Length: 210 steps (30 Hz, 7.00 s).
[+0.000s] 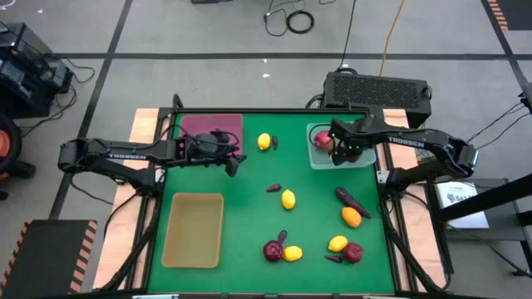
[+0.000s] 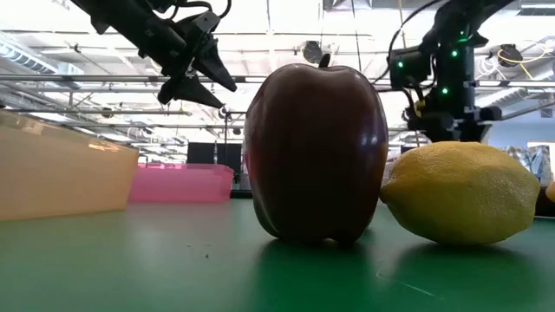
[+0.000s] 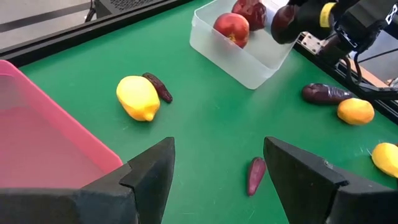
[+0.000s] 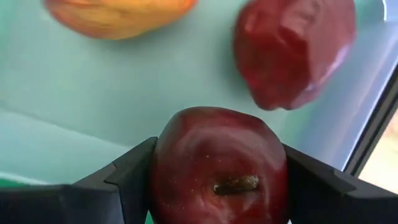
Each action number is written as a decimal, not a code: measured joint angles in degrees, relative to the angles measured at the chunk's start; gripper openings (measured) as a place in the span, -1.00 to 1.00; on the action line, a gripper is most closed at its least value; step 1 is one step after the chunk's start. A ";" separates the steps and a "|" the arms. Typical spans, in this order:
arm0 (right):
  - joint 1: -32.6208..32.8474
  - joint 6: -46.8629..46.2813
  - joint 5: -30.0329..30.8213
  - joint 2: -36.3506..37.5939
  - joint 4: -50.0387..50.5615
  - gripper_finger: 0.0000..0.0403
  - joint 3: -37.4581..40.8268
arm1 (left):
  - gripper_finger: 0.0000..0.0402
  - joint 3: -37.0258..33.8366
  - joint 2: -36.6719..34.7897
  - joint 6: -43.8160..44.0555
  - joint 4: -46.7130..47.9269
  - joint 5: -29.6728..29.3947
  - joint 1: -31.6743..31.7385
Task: Sort produce into baskets
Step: Put the apple into the transparent bin
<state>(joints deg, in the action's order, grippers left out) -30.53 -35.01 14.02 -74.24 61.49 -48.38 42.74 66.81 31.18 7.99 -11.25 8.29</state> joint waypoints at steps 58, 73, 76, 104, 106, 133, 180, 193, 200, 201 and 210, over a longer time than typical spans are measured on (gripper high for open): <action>44.52 -52.34 -10.72 -0.49 -5.24 0.64 -14.89 | 0.26 0.01 0.00 -3.46 -0.17 -0.48 1.33; 67.51 -92.65 -17.70 -6.94 -3.48 0.64 -14.85 | 0.26 0.00 0.04 -3.08 -0.11 0.11 2.56; 70.58 -94.69 -18.89 -8.01 -6.72 0.64 -14.82 | 0.26 0.00 0.04 -3.08 -0.11 0.20 2.56; 77.74 -75.29 -22.86 -13.68 -2.53 0.64 -14.82 | 0.26 0.00 8.13 -1.49 -7.62 6.23 2.56; 77.71 -73.93 -22.58 -13.66 -2.70 0.64 -14.82 | 0.26 0.00 8.13 -1.49 -7.60 6.27 2.59; 77.34 -76.08 -23.55 -13.81 -17.04 0.57 -3.48 | 0.26 0.00 8.13 -1.51 -7.39 6.29 2.57; 6.80 -0.11 4.18 5.98 -5.49 0.38 -2.44 | 0.26 0.00 8.11 7.93 -7.58 8.22 2.04; -1.09 12.84 -3.39 -1.73 -7.97 0.68 -1.93 | 0.26 0.00 8.11 9.30 -7.56 8.20 -0.15; -3.31 14.46 -3.43 -2.25 -7.99 0.76 -2.82 | 0.26 0.00 8.09 10.48 -7.54 8.15 -0.22; -3.41 14.66 -3.39 -2.20 -8.01 0.76 -3.52 | 0.26 0.00 8.11 10.47 -7.52 8.15 -0.22; -0.52 12.45 -8.28 -2.05 -7.19 0.76 -13.81 | 0.26 0.00 8.09 10.35 -7.52 8.07 -0.22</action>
<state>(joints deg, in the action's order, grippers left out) -31.05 -22.55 5.74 -76.29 54.30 -62.18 42.74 74.89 41.53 0.47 -3.18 8.08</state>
